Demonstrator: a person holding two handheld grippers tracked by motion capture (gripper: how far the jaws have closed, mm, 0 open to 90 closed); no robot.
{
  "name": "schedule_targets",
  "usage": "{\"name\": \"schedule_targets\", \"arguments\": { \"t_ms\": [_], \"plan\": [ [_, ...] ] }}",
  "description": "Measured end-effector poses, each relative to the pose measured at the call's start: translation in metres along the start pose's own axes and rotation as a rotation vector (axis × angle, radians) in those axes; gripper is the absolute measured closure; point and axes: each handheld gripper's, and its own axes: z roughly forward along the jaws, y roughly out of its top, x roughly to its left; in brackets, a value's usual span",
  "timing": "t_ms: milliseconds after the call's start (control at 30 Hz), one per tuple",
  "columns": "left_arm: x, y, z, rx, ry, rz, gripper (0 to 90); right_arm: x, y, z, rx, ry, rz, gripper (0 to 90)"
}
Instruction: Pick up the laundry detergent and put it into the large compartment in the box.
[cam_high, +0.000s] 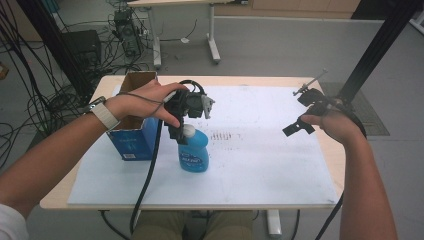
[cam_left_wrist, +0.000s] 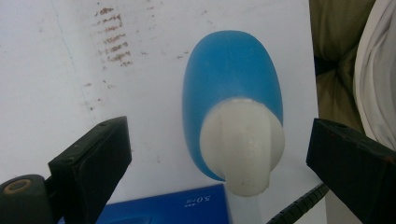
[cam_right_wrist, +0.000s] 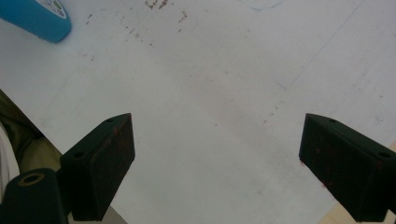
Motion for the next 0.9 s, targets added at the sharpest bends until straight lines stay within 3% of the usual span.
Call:
{"name": "schedule_targets", "arguments": {
  "t_ms": [900],
  "plan": [
    [-0.0011,0.0003,0.0004,0.002,0.001,-0.002,7.2,0.0010,-0.0012,-0.0018,-0.006,-0.002,0.001,10.5]
  ]
}}
